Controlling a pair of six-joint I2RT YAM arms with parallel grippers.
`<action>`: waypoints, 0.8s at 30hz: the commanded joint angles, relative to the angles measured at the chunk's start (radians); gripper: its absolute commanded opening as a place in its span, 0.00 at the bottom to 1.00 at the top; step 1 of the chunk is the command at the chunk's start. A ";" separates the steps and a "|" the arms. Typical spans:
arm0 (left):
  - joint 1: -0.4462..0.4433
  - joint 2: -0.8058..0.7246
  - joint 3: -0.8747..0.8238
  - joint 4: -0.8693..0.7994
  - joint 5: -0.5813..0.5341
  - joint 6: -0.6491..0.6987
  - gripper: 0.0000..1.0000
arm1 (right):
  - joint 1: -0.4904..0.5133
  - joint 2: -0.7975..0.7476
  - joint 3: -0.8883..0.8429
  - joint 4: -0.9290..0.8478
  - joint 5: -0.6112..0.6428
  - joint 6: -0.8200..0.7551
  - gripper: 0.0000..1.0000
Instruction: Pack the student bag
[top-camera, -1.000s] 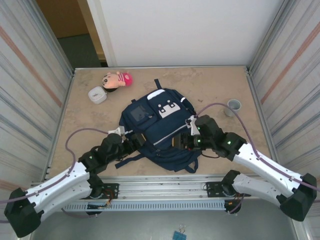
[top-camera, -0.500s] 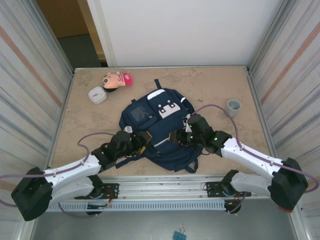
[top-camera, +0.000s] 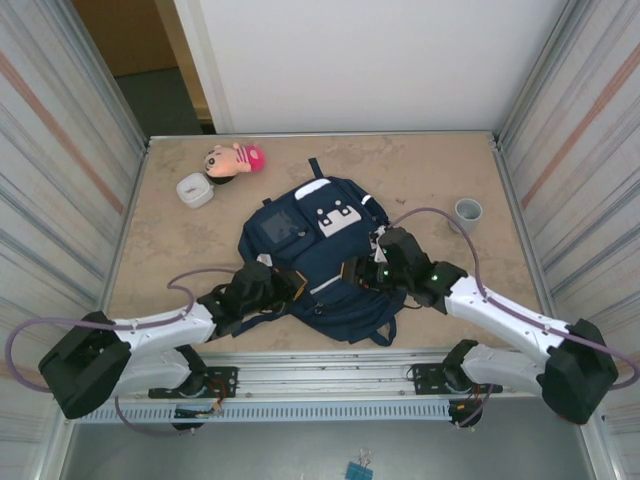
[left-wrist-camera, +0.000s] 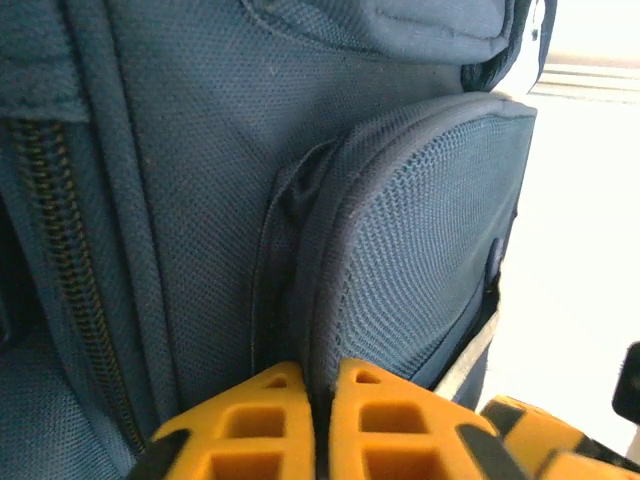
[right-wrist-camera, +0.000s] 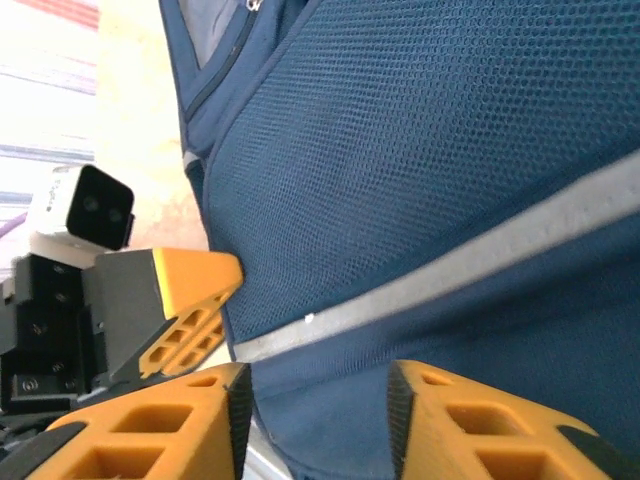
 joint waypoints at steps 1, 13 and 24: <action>-0.035 0.000 0.032 0.049 -0.045 -0.052 0.00 | 0.093 -0.100 0.066 -0.166 0.175 -0.027 0.44; -0.103 -0.019 0.038 0.087 -0.189 -0.179 0.00 | 0.444 0.110 0.224 -0.328 0.390 0.153 0.45; -0.153 -0.019 0.038 0.144 -0.272 -0.226 0.00 | 0.423 0.311 0.281 -0.205 0.300 0.116 0.48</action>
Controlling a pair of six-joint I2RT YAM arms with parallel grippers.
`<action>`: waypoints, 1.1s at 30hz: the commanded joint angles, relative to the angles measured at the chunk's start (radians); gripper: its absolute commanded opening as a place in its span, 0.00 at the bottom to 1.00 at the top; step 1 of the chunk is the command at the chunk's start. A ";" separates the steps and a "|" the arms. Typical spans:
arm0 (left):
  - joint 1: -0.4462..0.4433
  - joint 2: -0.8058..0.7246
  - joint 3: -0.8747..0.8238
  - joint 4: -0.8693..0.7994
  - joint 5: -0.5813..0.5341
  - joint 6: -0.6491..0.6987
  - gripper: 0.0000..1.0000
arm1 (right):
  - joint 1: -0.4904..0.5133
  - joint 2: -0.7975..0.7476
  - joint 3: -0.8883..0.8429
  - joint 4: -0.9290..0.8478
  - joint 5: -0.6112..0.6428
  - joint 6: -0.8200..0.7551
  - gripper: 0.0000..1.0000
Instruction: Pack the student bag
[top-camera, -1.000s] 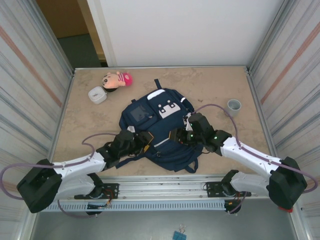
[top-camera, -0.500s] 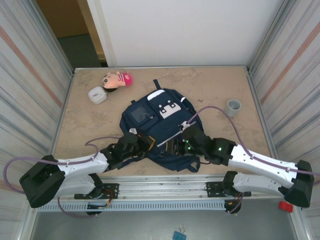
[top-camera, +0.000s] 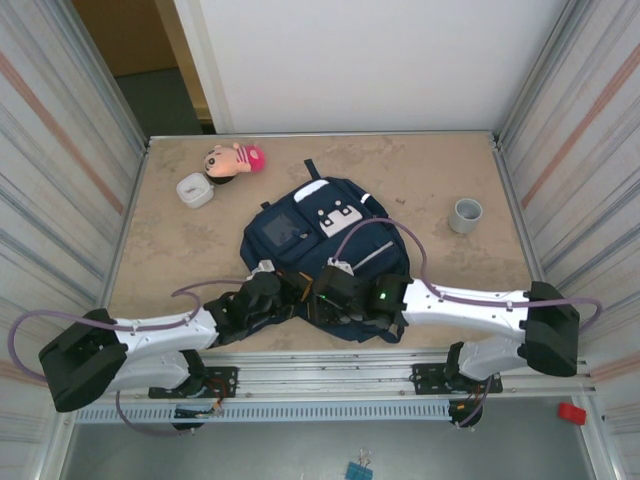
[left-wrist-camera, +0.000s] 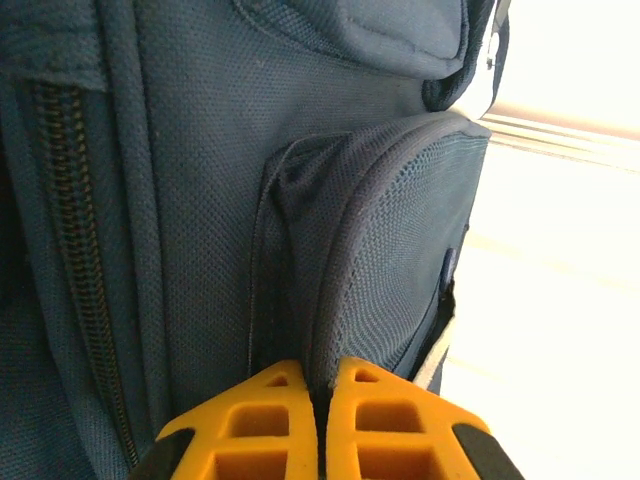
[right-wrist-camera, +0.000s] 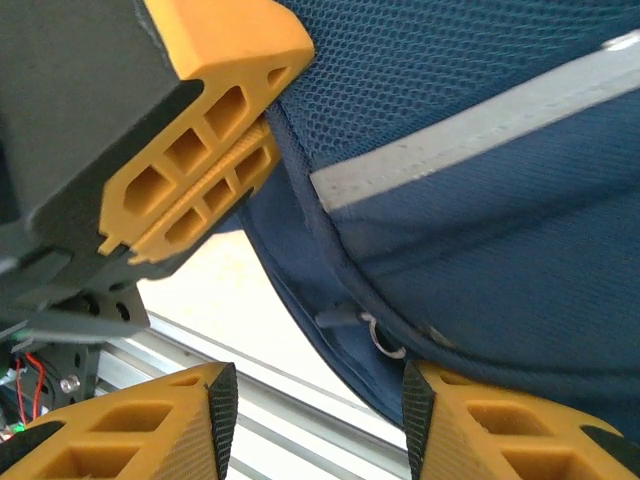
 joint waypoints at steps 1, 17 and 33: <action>-0.013 -0.019 0.032 0.099 -0.051 -0.040 0.00 | -0.024 0.032 0.033 0.038 -0.008 -0.003 0.48; -0.024 -0.112 0.027 0.004 -0.098 -0.002 0.00 | -0.094 -0.008 -0.034 0.038 0.224 -0.011 0.11; -0.024 -0.151 -0.019 -0.026 -0.138 -0.019 0.00 | -0.109 -0.049 -0.044 0.058 0.133 -0.054 0.12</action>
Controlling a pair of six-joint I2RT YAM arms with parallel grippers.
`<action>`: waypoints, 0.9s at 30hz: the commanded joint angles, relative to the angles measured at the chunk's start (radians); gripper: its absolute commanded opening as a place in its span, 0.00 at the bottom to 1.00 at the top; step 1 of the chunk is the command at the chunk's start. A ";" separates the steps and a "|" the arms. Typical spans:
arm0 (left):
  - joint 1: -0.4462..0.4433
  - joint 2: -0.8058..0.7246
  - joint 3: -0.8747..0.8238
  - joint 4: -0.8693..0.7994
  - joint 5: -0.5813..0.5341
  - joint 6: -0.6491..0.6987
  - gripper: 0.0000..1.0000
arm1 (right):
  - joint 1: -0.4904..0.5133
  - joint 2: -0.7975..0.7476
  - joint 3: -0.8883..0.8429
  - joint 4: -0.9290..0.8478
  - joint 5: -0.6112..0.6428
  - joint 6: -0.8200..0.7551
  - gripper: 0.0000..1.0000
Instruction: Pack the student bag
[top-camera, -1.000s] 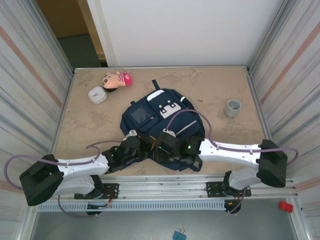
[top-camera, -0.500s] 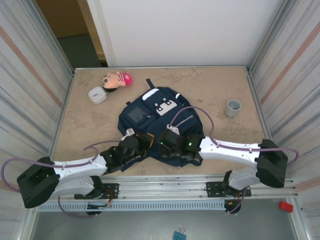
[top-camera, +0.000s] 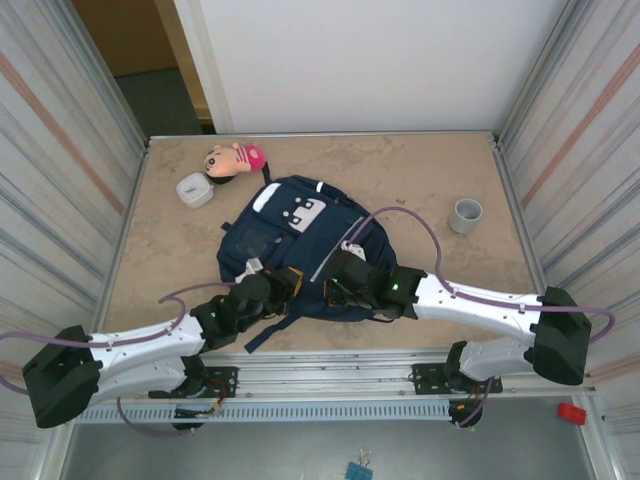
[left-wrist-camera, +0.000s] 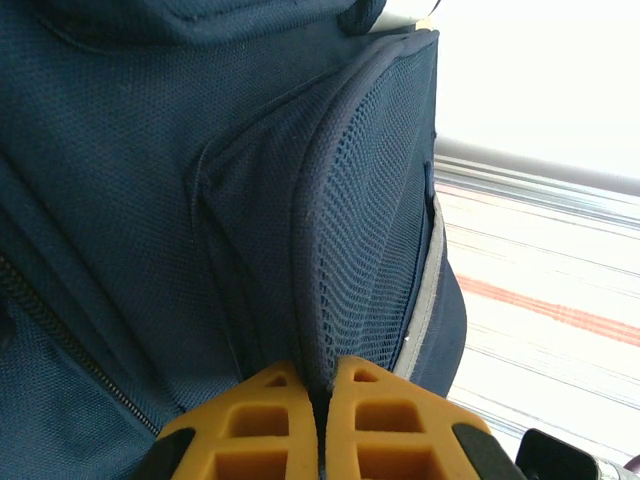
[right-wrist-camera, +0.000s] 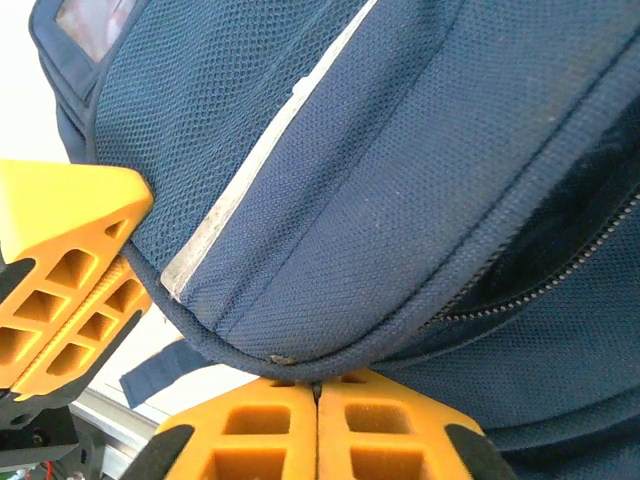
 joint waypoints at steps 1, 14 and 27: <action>-0.012 0.008 -0.003 0.070 -0.024 0.001 0.00 | -0.008 0.031 -0.010 -0.005 0.052 -0.008 0.17; -0.012 0.054 0.014 0.137 0.011 -0.003 0.00 | -0.007 0.138 0.022 0.120 0.012 -0.043 0.30; 0.001 0.007 -0.017 0.132 -0.017 -0.005 0.00 | -0.055 -0.089 -0.127 0.263 -0.114 -0.042 0.52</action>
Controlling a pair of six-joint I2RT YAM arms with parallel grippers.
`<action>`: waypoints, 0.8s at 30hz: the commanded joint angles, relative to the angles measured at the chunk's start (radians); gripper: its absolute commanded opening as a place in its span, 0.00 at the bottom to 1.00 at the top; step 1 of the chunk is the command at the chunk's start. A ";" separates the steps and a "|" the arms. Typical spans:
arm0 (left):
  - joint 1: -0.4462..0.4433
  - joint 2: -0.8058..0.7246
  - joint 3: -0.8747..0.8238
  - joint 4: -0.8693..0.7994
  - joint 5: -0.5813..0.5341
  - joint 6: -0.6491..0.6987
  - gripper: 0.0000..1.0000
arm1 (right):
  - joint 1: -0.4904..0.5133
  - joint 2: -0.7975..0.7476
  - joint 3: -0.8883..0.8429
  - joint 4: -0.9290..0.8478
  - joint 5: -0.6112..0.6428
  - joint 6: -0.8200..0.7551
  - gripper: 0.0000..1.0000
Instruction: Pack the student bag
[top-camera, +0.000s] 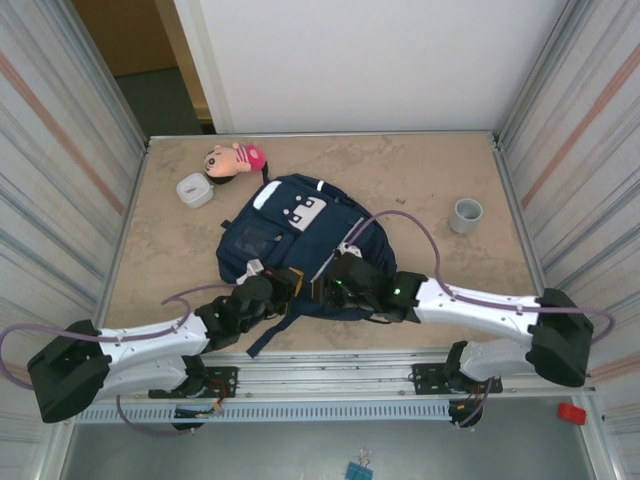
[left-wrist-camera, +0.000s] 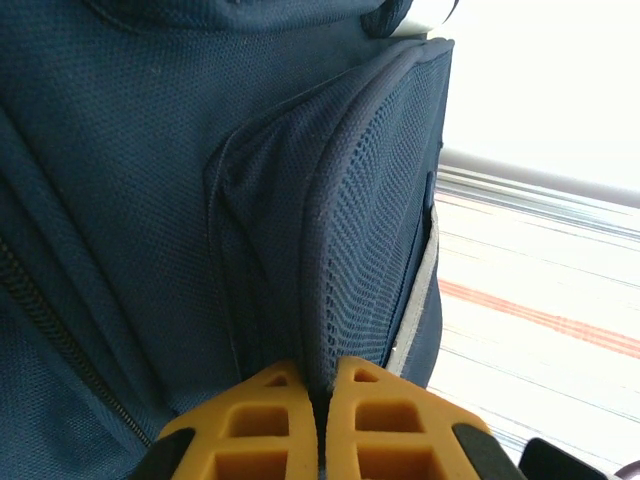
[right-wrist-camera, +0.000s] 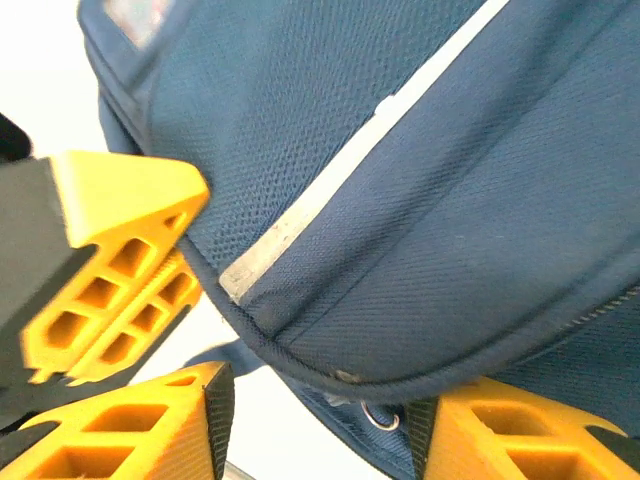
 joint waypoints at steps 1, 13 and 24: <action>0.000 -0.040 0.007 0.057 -0.001 0.010 0.00 | -0.060 -0.064 -0.047 0.113 -0.083 0.005 0.53; 0.004 -0.016 0.034 0.075 0.063 0.061 0.03 | -0.190 -0.047 -0.102 0.272 -0.219 0.058 0.36; 0.002 0.011 0.092 0.061 0.110 0.128 0.42 | -0.228 -0.077 -0.081 0.273 -0.296 0.009 0.03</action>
